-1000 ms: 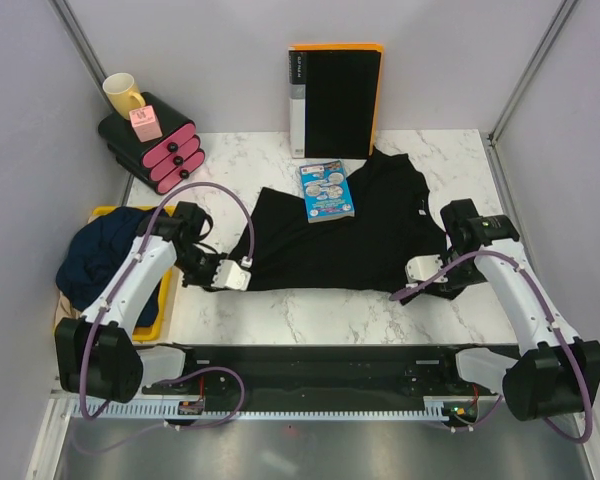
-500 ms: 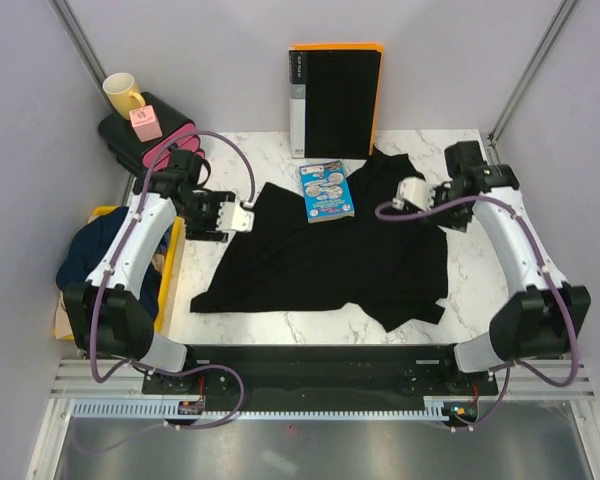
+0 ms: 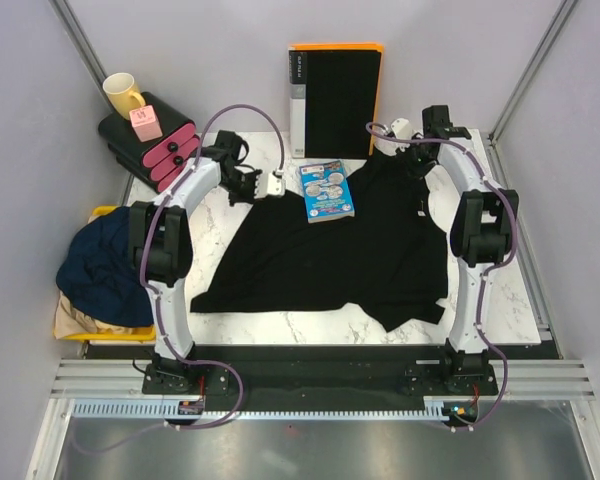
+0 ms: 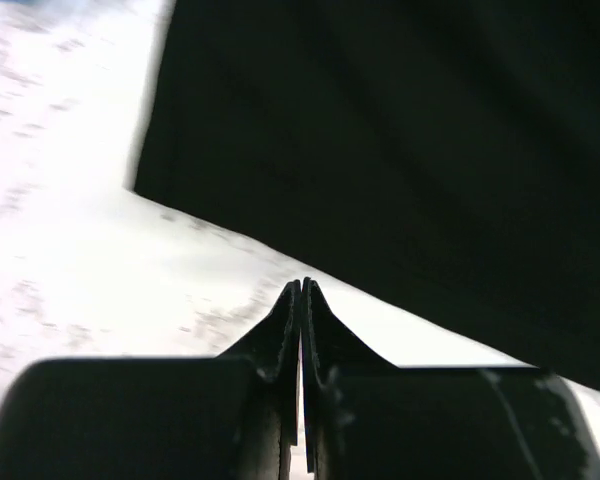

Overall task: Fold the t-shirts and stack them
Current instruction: Flatten the tshirt out

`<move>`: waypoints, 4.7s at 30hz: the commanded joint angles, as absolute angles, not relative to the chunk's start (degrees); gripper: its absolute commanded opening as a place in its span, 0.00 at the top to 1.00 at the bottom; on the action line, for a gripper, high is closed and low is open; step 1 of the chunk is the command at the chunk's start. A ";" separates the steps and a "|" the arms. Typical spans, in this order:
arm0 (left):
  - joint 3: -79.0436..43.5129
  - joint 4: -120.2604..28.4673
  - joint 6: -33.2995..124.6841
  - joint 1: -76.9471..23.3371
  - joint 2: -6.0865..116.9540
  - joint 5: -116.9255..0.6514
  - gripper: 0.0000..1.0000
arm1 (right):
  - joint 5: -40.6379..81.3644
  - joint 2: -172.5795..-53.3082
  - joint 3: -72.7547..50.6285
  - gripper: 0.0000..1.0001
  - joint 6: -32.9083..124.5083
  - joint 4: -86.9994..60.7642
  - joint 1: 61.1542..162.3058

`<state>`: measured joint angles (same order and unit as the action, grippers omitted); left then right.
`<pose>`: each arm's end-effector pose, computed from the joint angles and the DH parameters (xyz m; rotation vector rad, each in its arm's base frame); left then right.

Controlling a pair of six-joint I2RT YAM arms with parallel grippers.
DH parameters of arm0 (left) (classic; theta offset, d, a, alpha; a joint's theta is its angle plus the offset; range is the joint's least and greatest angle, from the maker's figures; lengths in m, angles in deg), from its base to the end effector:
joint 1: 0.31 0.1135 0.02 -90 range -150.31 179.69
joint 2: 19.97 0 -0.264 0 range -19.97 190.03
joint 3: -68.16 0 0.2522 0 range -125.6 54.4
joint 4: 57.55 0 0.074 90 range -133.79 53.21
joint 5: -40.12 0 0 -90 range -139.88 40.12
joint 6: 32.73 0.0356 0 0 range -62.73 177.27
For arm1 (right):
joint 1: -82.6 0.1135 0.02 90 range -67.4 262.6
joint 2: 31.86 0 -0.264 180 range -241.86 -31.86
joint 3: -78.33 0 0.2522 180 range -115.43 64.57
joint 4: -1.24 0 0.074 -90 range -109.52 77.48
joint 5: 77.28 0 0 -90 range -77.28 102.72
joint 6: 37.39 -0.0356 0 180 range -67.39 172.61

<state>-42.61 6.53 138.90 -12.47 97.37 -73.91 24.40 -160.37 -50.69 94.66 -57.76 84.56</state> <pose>0.4144 -0.1041 0.2187 1.9797 1.7225 -0.2039 0.4929 0.0241 0.2295 -1.0268 2.3437 -0.0016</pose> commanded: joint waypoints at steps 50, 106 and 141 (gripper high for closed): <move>-51.87 -10.57 128.02 -12.79 120.04 -32.39 0.98 | 3.41 -169.41 -50.21 1.00 94.80 -46.89 75.75; -18.72 -3.89 129.87 -17.09 89.89 -65.35 0.98 | 22.31 -149.28 -24.82 1.00 116.86 -73.96 99.91; 3.37 14.21 137.79 -23.42 67.56 -67.18 0.93 | 14.74 -121.95 5.87 0.85 122.49 -76.33 116.88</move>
<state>7.58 11.30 140.03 -23.68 66.68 -65.43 15.25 -123.39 8.45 122.22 -76.18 116.93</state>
